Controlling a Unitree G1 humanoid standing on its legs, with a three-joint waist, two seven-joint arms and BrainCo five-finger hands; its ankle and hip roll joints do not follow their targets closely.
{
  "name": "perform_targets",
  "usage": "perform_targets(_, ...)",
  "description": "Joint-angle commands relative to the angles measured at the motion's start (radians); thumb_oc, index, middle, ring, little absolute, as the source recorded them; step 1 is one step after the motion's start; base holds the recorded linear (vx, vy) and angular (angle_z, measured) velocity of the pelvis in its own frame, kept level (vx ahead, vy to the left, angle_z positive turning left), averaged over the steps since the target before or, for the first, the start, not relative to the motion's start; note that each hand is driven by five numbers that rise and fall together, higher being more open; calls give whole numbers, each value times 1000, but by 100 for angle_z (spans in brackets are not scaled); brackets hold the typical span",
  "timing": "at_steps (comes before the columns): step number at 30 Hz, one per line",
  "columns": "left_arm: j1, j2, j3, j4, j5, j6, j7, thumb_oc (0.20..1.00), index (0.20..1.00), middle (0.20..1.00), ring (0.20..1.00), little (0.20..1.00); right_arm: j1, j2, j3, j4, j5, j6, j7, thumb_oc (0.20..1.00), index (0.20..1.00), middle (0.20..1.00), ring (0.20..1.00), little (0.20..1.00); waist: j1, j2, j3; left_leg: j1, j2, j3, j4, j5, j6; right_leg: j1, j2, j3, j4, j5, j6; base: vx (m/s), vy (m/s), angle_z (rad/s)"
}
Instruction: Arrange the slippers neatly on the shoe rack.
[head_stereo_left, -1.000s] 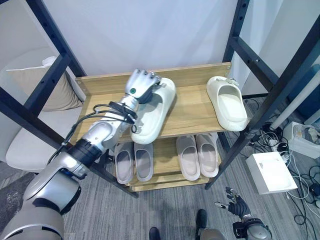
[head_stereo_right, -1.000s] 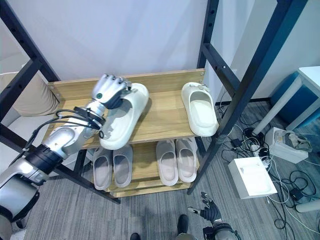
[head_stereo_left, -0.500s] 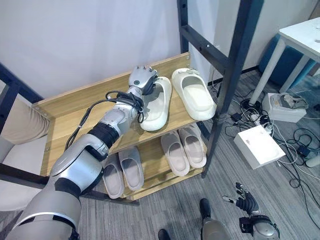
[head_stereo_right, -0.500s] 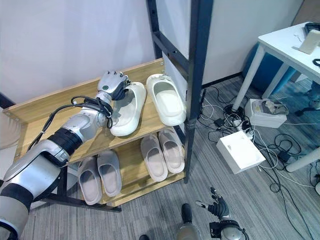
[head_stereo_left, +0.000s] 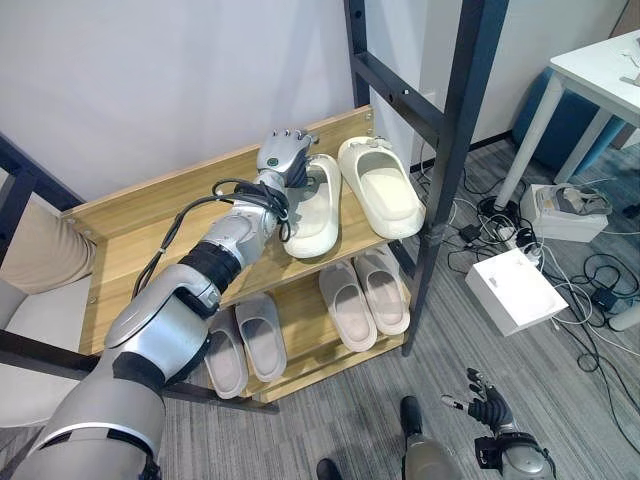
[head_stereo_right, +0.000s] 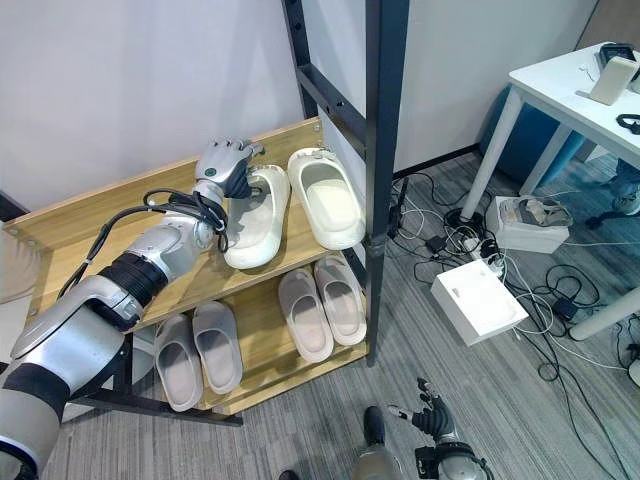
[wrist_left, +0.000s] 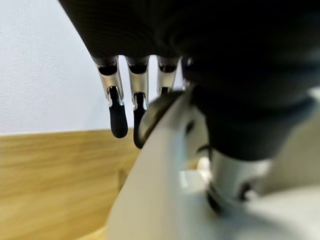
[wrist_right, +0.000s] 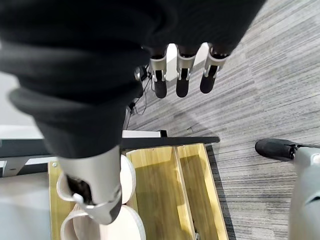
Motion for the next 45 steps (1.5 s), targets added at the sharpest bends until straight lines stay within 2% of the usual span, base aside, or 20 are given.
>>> perform_targets(1, -106, 47, 87, 10, -10, 0, -1, 1000, 1000, 1000, 1000, 1000, -11, 11, -12, -35, 11, -18, 15, 1000, 1000, 1000, 1000, 1000, 19, -23, 5, 27, -23, -55, -1, -16, -19, 141, -2, -69, -5, -132, 100, -40, -20, 23)
perform_targets(9, -33, 77, 155, -137, -23, -22, -21, 1000, 1000, 1000, 1000, 1000, -10, 37, 21, -1, -3, 0, 52, 1000, 1000, 1000, 1000, 1000, 65, -36, -3, 19, -19, -76, -1, -6, -23, 148, -3, -97, -5, -138, 93, -31, -8, 14)
perform_targets(14, 39, 103, 235, -286, -84, -52, -34, 1000, 1000, 1000, 1000, 1000, -2, 44, 25, 5, -18, 10, 65, 1000, 1000, 1000, 1000, 1000, 90, -41, -3, 17, -21, -92, -1, -3, -22, 156, -4, -111, -5, -138, 90, -3, -3, 8)
perform_targets(19, 222, 47, 360, -443, -383, -151, -57, 1000, 1000, 1000, 1000, 1000, 6, 67, 26, 20, -47, 27, 73, 1000, 1000, 1000, 1000, 1000, 114, -46, -1, 15, -23, -107, -1, 2, -21, 164, -6, -129, -5, -141, 85, -7, 1, 11)
perform_targets(20, 326, 16, 402, -499, -555, -195, -93, 1000, 1000, 1000, 1000, 1000, 8, 78, 31, 28, -59, 31, 73, 1000, 1000, 1000, 1000, 1000, 122, -45, 1, 21, -22, -110, -1, -1, -21, 171, -4, -133, -5, -144, 84, 2, 5, 17)
perform_targets(21, 328, 17, 404, -501, -555, -194, -94, 1000, 1000, 1000, 1000, 1000, 8, 78, 32, 27, -59, 31, 73, 1000, 1000, 1000, 1000, 1000, 121, -46, -1, 17, -23, -111, -1, 2, -21, 168, -5, -133, -5, -142, 84, 1, 7, 18)
perform_targets(22, 378, 1, 409, -525, -635, -210, -114, 1000, 1000, 1000, 1000, 1000, 8, 81, 34, 29, -63, 35, 73, 1000, 1000, 1000, 1000, 1000, 125, -47, -1, 15, -23, -112, -1, 4, -20, 167, -6, -135, -5, -141, 82, -8, 6, 7)
perform_targets(24, 466, -21, 412, -563, -727, -221, -132, 1000, 1000, 1000, 1000, 1000, 12, 89, 40, 33, -65, 36, 75, 1000, 1000, 1000, 1000, 1000, 131, -48, 0, 14, -22, -115, -1, 4, -20, 167, -5, -138, -5, -142, 81, -1, 4, 8)
perform_targets(26, 501, -21, 407, -585, -740, -216, -148, 1000, 1000, 1000, 1000, 1000, 14, 90, 43, 33, -61, 36, 75, 1000, 1000, 1000, 1000, 1000, 133, -48, 0, 15, -22, -116, -1, 5, -20, 168, -4, -137, -5, -143, 80, -3, 4, 7)
perform_targets(27, 567, -51, 389, -597, -819, -214, -172, 1000, 1000, 1000, 1000, 1000, 14, 92, 50, 35, -59, 39, 80, 1000, 1000, 1000, 1000, 1000, 137, -51, 3, 15, -20, -119, -1, 6, -20, 169, -3, -140, -5, -145, 78, -1, 3, 6)
perform_targets(29, 614, -78, 371, -578, -881, -204, -193, 1000, 1000, 1000, 1000, 1000, 9, 93, 62, 29, -55, 45, 82, 1000, 1000, 1000, 1000, 1000, 138, -54, 5, 15, -21, -123, -1, 7, -20, 170, -2, -141, -5, -147, 77, 1, 4, 7)
perform_targets(33, 663, -121, 341, -520, -926, -178, -209, 1000, 1000, 1000, 1000, 1000, -7, 88, 80, 20, -48, 54, 87, 1000, 1000, 1000, 1000, 1000, 137, -57, 7, 15, -19, -129, -1, 9, -21, 173, 0, -144, -5, -148, 75, -2, 4, 8)
perform_targets(45, 593, -220, 228, -502, -1022, -157, -229, 1000, 1000, 1000, 1000, 1000, -53, 80, 114, 41, -18, 65, 85, 1000, 1000, 1000, 1000, 1000, 130, -66, 1, 15, -19, -133, -1, 9, -17, 174, 0, -145, -5, -148, 77, 0, 0, 0)
